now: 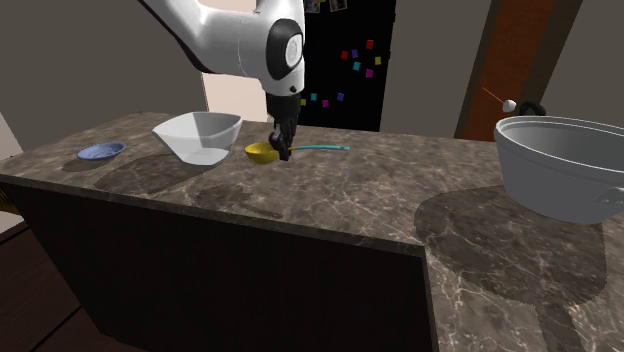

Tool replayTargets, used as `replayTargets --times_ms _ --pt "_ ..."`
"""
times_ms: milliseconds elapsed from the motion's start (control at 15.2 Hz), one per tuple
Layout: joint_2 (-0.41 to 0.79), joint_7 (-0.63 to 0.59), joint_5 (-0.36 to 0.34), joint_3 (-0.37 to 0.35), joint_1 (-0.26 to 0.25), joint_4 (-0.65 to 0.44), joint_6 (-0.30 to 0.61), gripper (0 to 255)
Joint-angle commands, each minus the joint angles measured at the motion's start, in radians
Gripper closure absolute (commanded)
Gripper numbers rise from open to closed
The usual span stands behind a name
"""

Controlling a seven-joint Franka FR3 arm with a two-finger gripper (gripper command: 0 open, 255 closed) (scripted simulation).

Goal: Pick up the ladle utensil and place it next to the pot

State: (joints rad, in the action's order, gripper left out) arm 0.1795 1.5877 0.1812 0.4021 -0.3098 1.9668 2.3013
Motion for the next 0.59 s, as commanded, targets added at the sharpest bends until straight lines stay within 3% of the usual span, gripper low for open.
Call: replayTargets --times_ms 0,528 --pt "-0.011 -0.007 -0.009 0.002 -0.001 -0.014 -0.024 255" --pt "-0.050 -0.031 -0.038 0.008 -0.005 -0.077 -0.121 255"
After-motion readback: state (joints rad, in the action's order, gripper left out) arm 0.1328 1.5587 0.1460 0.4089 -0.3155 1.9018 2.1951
